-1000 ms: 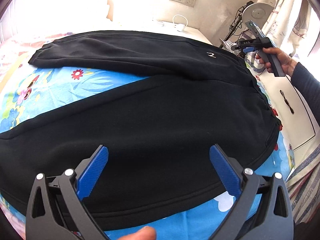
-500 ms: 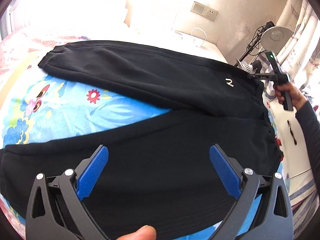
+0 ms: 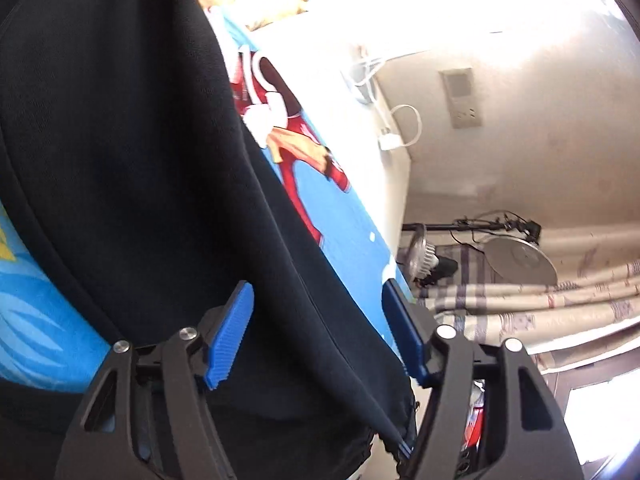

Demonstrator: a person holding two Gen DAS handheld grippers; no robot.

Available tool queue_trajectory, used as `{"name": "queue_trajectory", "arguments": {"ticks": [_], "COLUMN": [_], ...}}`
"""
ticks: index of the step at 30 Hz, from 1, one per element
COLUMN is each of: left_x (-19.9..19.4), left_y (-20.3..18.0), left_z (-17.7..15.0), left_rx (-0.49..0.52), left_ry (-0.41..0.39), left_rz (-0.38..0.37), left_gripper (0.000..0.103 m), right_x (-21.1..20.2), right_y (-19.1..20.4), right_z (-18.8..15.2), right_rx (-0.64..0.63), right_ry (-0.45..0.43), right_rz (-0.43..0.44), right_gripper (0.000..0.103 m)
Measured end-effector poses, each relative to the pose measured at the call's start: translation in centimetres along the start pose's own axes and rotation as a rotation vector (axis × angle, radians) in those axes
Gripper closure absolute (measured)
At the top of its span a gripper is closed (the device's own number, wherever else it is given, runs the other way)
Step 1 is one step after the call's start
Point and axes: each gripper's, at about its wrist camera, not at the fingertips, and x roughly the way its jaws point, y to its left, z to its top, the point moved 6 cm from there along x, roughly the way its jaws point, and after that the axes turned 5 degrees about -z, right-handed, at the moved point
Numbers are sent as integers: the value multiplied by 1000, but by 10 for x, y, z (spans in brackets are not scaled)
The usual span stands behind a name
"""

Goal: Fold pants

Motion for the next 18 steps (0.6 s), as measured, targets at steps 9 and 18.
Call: {"name": "queue_trajectory", "arguments": {"ticks": [9,18], "left_x": [26,-118], "left_y": [23,24], "left_z": [13,-161], "left_rx": [-79,77], "left_ry": [-11,-159], "left_rz": [34,27], "left_gripper": [92,92], "right_x": [-2,-39], "right_y": [-1,-26], "right_z": [-12,-38], "right_rx": [60,138], "right_ry": [21,19], "right_rz": [33,7], "right_gripper": [97,97]}}
